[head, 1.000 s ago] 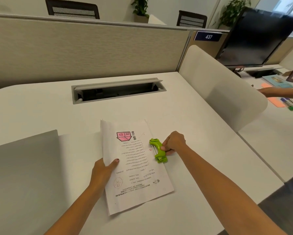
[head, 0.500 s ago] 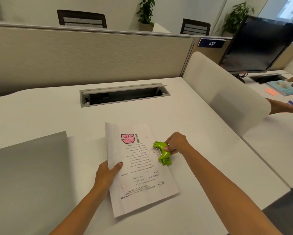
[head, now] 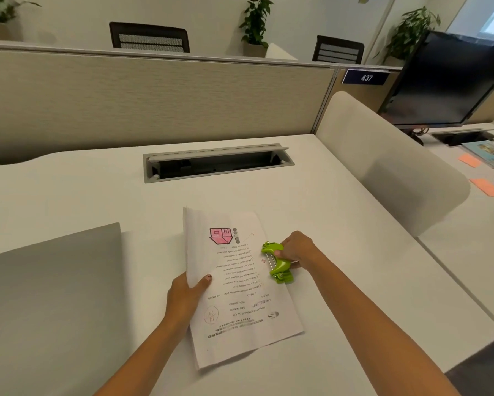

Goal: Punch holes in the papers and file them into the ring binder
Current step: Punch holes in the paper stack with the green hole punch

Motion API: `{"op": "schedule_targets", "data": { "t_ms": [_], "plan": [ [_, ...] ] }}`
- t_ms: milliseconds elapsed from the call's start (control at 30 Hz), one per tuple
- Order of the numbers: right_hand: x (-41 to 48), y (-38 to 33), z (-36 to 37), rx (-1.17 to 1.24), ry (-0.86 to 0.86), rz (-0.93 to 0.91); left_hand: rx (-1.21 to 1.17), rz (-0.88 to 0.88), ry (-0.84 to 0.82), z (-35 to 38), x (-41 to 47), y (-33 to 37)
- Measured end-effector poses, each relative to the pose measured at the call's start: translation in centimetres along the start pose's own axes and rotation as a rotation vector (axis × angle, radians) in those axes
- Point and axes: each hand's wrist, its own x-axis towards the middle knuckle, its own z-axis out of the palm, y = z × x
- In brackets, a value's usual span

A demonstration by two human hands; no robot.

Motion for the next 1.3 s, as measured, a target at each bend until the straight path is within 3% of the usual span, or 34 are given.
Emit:
{"op": "schedule_targets", "data": {
  "t_ms": [200, 433, 733, 1000, 1300],
  "plan": [
    [-0.2, 0.1, 0.0, -0.127, 0.005, -0.039, 0.047, 0.018, 0.057, 0.0, 0.1, 0.1],
    [0.5, 0.9, -1.1, 0.099, -0.072, -0.010, 0.017, 0.008, 0.036, -0.2, -0.1, 0.1],
    [0.9, 0.0, 0.0, -0.016, 0.106, 0.057, -0.013, 0.002, 0.041, -0.2, -0.3, -0.2],
    [0.2, -0.4, 1.3, -0.106, 0.181, 0.000, 0.016, 0.014, 0.094, 0.1, -0.6, -0.1],
    [-0.2, 0.1, -0.1, -0.108, 0.065, 0.022, 0.023, 0.047, 0.085, -0.4, -0.5, 0.9]
  ]
}}
